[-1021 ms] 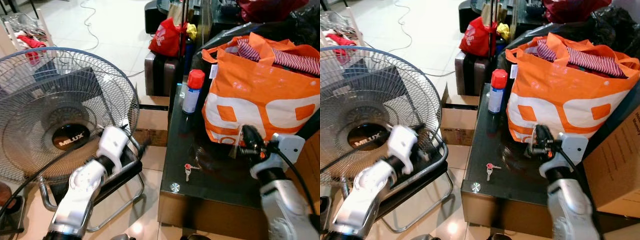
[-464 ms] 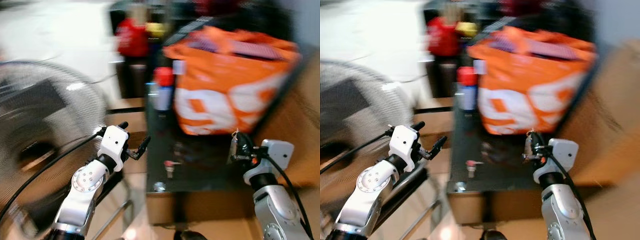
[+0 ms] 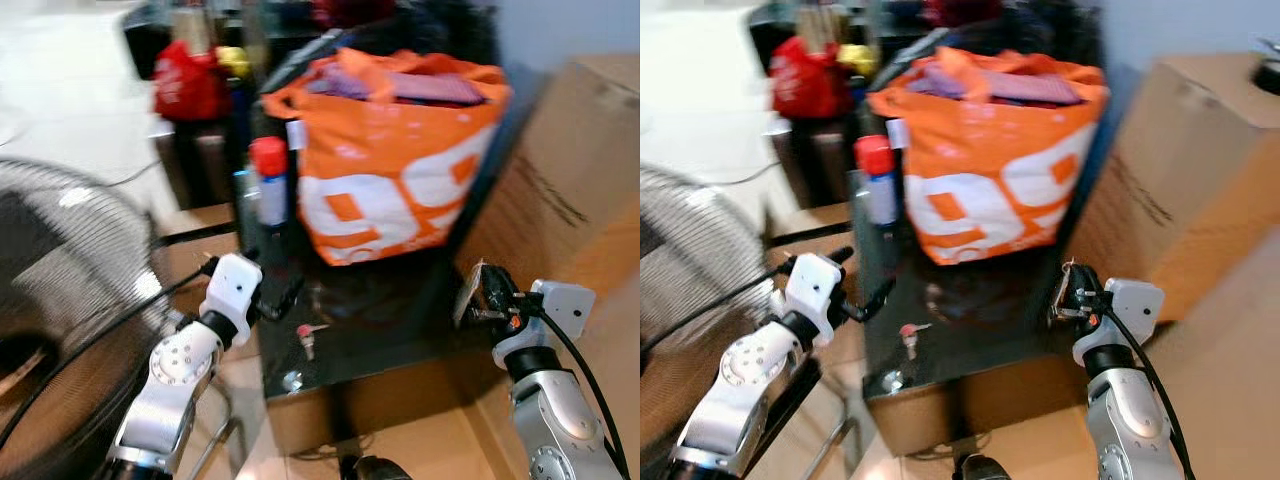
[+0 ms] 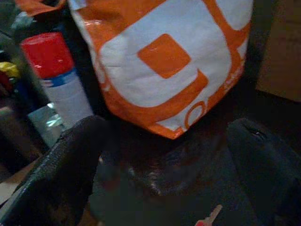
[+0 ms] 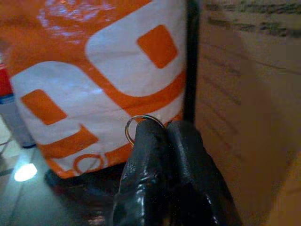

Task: Hang keys on a hook

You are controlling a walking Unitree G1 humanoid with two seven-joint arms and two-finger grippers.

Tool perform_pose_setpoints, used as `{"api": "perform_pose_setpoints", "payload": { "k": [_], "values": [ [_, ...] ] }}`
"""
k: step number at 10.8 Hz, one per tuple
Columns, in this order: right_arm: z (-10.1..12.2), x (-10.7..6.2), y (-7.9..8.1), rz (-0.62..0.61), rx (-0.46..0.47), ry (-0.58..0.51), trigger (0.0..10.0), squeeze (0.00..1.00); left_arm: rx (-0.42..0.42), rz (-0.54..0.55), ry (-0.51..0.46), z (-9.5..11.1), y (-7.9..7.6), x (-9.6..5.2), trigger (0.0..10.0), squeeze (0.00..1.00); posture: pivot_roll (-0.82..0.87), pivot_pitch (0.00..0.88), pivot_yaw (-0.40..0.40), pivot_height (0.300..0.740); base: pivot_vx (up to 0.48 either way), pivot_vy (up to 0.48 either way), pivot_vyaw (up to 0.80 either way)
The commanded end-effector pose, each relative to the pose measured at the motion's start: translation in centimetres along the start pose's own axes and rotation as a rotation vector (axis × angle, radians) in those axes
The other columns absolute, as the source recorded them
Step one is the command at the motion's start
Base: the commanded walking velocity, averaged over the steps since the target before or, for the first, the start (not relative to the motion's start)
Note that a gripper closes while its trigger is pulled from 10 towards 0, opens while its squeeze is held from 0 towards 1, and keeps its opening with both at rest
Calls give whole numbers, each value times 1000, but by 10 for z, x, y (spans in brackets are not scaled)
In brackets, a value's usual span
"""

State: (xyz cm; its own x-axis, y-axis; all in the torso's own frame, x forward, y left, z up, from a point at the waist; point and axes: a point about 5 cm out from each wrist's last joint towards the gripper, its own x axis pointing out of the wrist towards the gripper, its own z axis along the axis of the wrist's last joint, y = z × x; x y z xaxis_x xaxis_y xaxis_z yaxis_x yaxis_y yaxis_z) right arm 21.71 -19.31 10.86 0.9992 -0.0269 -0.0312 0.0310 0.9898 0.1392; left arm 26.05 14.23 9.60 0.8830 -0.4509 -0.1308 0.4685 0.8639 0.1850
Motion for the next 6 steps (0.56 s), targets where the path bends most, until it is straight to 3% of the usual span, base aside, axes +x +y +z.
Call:
{"api": "perform_pose_setpoints", "payload": {
  "k": [1,6],
  "values": [
    [0,1,-3,-11,-5,9,10000,0,19,4,5,1,1,0,10000,0,-100,0,-13,740,0,0,-800],
    [-5,-1,-5,-23,1,25,10000,0,39,-5,9,3,4,4,10000,0,-105,0,-4,740,0,0,-800]
  ]
}}
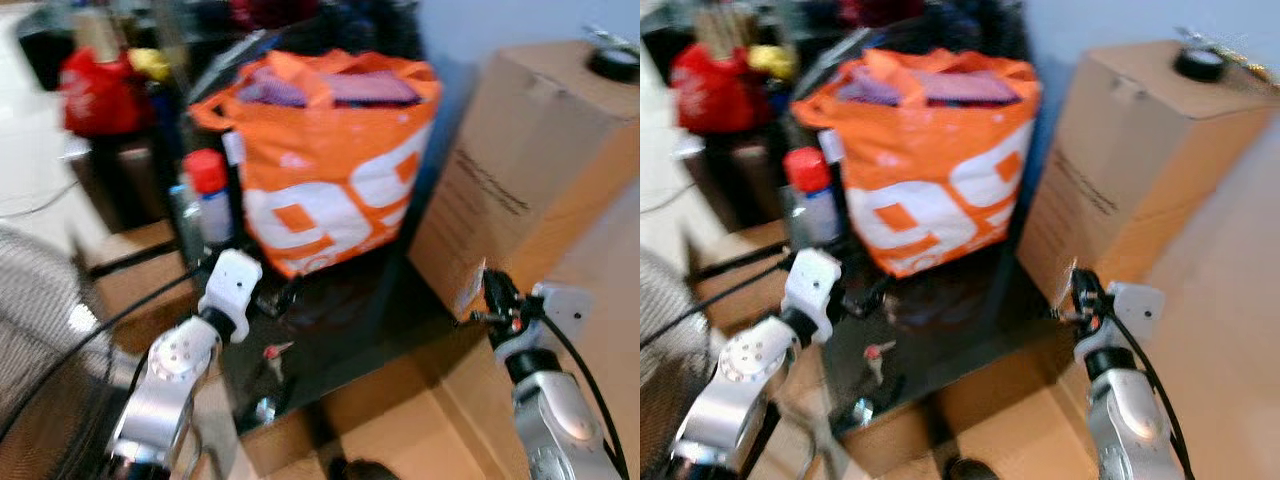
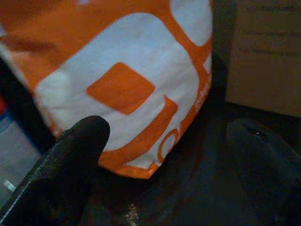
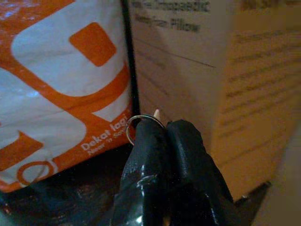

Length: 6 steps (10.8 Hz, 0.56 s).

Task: Hang keys on a hook

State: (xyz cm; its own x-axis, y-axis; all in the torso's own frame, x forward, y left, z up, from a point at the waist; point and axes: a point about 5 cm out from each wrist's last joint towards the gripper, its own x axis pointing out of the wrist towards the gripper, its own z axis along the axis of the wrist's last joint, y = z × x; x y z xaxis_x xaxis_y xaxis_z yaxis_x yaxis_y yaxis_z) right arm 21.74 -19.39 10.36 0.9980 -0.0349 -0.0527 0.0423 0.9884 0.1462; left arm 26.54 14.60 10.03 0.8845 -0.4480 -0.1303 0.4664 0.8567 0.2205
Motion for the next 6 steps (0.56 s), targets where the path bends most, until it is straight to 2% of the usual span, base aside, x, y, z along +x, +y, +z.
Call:
{"api": "perform_pose_setpoints", "payload": {
  "k": [1,4,6],
  "values": [
    [-1,-1,-4,-10,-7,7,10000,0,12,-15,11,-1,-2,3,10000,0,-106,0,-3,740,0,0,-800],
    [-3,-3,-9,-22,-11,12,10000,0,21,-18,7,1,-1,3,10000,0,-109,0,1,740,0,0,-800],
    [-4,-3,-9,-29,-15,11,10000,0,26,-19,1,2,-2,5,10000,0,-112,0,2,740,0,0,0]
  ]
}}
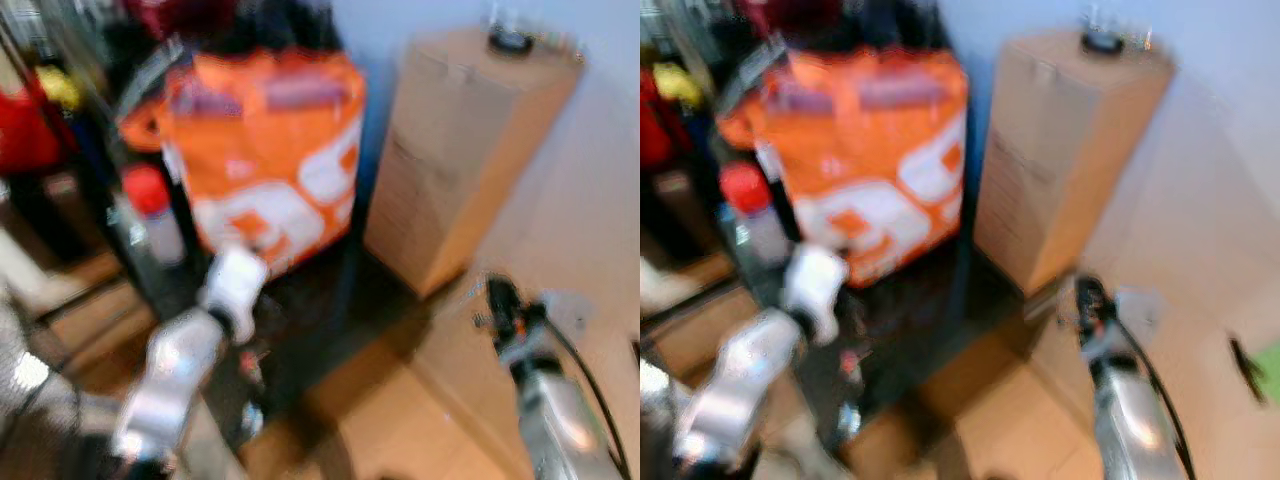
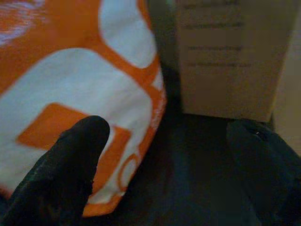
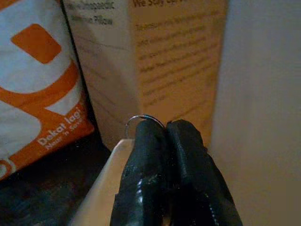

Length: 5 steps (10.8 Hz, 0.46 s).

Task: Hang keys on a hook

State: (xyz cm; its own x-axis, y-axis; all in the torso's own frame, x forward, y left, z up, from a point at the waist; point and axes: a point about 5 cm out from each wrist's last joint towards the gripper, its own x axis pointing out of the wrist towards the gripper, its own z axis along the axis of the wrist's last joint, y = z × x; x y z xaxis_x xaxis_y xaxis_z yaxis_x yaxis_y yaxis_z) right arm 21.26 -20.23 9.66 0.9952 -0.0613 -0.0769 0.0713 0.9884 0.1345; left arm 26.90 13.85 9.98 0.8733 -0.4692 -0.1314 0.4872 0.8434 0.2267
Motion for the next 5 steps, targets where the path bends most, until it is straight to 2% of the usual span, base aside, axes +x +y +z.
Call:
{"api": "perform_pose_setpoints", "payload": {
  "k": [1,3,5],
  "values": [
    [2,1,0,0,-6,-12,10000,0,17,8,6,0,4,-1,10000,0,-112,0,0,740,0,-319,0],
    [2,1,-2,-4,-8,-10,10000,0,15,14,6,1,4,0,10000,0,-112,0,-4,740,0,-332,0],
    [2,2,-1,-4,-6,-9,10000,0,16,16,6,1,5,0,10000,0,-113,0,-3,740,0,-334,-800]
  ]
}}
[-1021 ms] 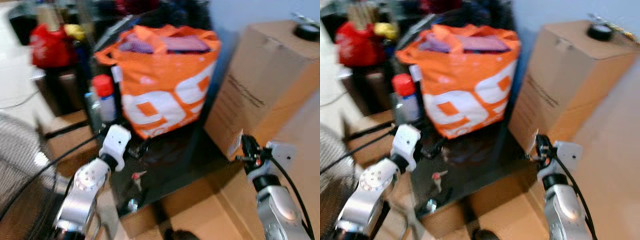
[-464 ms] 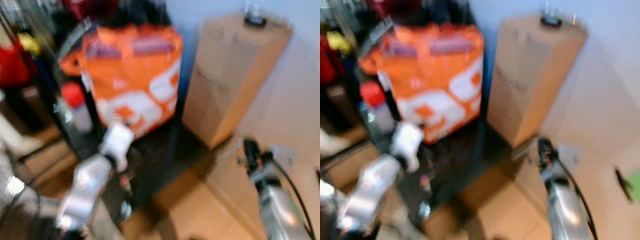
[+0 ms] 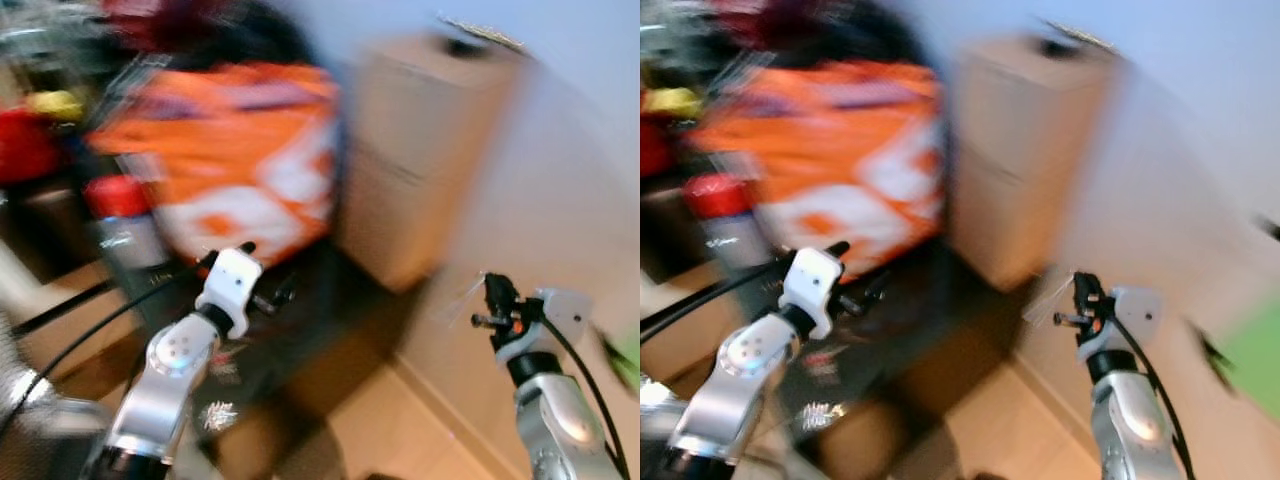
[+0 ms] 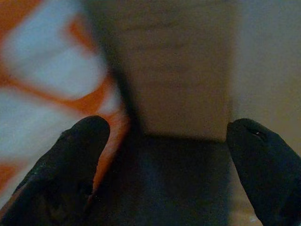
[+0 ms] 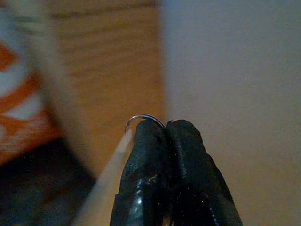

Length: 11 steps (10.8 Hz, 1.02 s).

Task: Hang keys on a hook

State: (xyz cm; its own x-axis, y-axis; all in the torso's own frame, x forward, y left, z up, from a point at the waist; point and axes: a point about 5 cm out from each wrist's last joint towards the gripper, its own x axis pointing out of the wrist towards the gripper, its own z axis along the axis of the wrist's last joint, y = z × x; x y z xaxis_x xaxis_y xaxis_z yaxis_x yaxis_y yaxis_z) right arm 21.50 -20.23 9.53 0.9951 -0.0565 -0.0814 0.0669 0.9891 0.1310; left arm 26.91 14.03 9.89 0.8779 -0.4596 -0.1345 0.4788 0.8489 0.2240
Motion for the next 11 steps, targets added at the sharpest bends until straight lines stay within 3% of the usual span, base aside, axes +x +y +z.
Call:
{"api": "perform_pose_setpoints", "payload": {
  "k": [1,5,6,9,11],
  "values": [
    [4,0,-1,-7,-1,-17,10000,0,21,5,0,3,3,1,10000,0,-113,0,-2,740,0,-334,-800],
    [5,-2,1,12,-3,-22,10000,0,24,0,1,3,4,0,10000,0,-117,0,0,740,0,-316,-800],
    [9,-2,10,101,-41,-29,10000,0,25,-2,2,3,4,0,10000,0,-120,0,3,740,0,-285,-800],
    [19,2,17,155,-42,-56,10000,0,28,-6,-2,4,4,1,10000,0,-124,0,9,740,0,0,-800],
    [33,8,27,241,-53,-89,10000,0,26,-3,-9,5,2,2,10000,0,-126,0,6,740,0,0,0]
  ]
}}
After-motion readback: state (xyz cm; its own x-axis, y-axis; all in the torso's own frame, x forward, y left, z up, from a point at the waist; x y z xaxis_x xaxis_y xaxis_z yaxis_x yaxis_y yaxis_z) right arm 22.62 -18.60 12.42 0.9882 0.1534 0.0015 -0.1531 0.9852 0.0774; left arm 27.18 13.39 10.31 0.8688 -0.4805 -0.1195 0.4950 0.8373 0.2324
